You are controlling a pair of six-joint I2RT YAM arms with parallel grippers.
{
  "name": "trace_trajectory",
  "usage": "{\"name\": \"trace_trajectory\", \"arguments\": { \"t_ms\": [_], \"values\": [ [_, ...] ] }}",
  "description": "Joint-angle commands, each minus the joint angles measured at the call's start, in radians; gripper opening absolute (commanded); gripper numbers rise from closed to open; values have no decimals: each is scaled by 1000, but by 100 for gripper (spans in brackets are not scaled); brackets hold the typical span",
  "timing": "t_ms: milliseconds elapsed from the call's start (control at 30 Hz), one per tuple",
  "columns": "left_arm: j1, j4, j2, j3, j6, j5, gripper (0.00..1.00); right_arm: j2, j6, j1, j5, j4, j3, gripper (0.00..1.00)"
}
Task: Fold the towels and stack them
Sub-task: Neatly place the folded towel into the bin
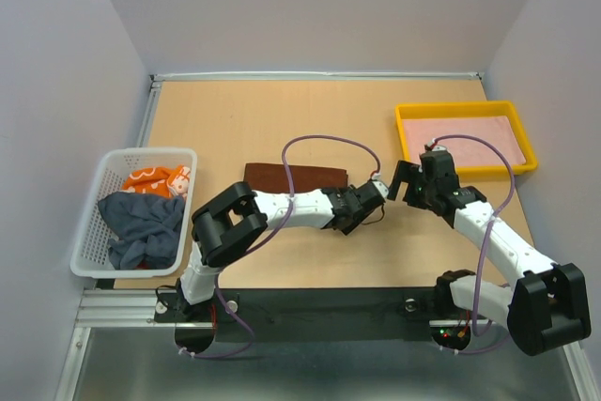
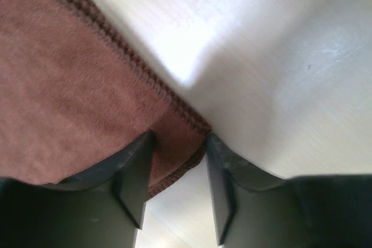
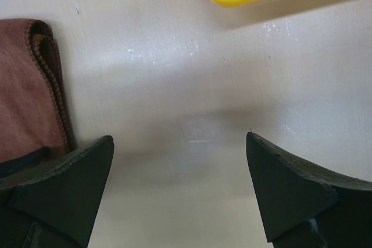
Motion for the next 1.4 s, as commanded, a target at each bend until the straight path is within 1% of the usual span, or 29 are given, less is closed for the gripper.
{"name": "trace_trajectory", "arguments": {
  "t_ms": [0,67,100,167,200,333,433,600,633,700,767,933,1033,1233,1367],
  "values": [
    [27,6,20,-49,7,65,48,-17,23,0,-31,28,-3,100],
    [51,21,14,-70,-4,74,35,-17,34,0,-37,39,-3,100],
    [60,40,3,-79,-9,89,26,-17,38,0,-39,44,-3,100],
    [85,64,-11,-98,-16,109,13,-17,55,0,-80,64,-6,100],
    [91,86,-31,-116,-24,126,1,-16,69,0,-92,73,-4,100],
    [113,129,-94,-158,-42,145,0,-14,109,0,-111,96,-11,100],
    [128,158,-158,-188,-59,172,0,-3,170,-2,-164,137,-15,100],
    [136,181,-229,-204,-75,212,0,95,322,-2,-311,292,-38,100],
    [136,186,-233,-205,-81,215,0,113,366,-2,-351,348,-49,100],
    [136,198,-250,-208,-88,226,0,164,403,-2,-371,386,-60,100],
    [137,204,-261,-210,-95,233,0,196,451,0,-381,485,-72,100],
    [142,213,-281,-202,-118,250,0,329,526,10,-433,634,-84,100],
    [142,216,-281,-196,-125,255,0,414,602,23,-464,776,-98,99],
    [143,229,-278,-191,-148,260,0,555,643,90,-454,831,-66,99],
    [143,238,-281,-191,-161,261,0,626,702,138,-459,893,-69,96]
  ]
}}
